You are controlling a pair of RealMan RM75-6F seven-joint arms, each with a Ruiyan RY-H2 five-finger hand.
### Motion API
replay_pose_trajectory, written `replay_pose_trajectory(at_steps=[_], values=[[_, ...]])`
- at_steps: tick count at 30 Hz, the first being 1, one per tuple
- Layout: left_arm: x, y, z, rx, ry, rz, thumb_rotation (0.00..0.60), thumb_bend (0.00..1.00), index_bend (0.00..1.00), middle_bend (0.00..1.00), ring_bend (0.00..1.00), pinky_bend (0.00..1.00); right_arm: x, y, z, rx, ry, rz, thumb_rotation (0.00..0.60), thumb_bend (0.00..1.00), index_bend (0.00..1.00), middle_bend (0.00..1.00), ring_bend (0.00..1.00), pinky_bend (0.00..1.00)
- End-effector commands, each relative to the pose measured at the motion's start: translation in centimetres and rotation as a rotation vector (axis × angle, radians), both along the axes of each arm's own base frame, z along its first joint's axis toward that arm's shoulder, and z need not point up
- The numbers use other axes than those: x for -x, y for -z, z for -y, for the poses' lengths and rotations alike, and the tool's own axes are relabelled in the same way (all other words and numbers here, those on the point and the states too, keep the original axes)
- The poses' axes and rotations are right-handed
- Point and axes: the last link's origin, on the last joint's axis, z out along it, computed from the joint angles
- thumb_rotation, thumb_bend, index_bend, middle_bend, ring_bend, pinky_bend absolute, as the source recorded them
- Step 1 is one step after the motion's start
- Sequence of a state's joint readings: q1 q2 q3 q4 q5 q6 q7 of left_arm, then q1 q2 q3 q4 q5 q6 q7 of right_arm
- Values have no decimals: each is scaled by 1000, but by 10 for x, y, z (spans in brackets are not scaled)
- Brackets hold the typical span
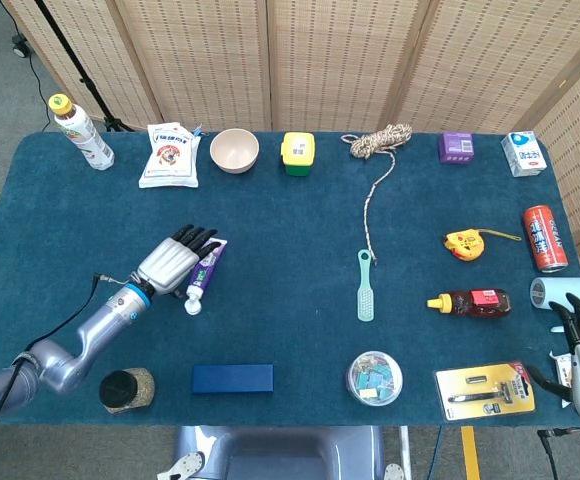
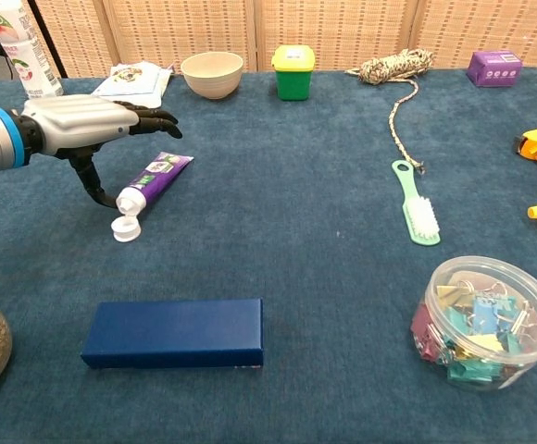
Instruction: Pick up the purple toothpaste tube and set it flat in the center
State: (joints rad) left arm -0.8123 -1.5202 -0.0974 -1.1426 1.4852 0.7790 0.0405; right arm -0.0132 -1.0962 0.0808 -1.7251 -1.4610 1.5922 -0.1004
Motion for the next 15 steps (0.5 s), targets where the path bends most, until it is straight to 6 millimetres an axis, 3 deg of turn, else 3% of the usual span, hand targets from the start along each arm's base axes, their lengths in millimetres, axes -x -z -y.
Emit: replay_pose_trajectory(at_steps=[1,7,15], values=[[-9,6,-3,9,-3,22,600,114,114,6,29,50,0,0,-1,3,2,0,600,0,152,97,7,12],[-28,20,-7,44,-23,65,600,114,226,60,77,50,0,-1,-5,11,10,1,600,0,152,97,7,12],[-25,24,-8,70,-31,30,600,117,383,259,251,51,1,-2,-8,22,15,2,600,0,152,97,7,12]])
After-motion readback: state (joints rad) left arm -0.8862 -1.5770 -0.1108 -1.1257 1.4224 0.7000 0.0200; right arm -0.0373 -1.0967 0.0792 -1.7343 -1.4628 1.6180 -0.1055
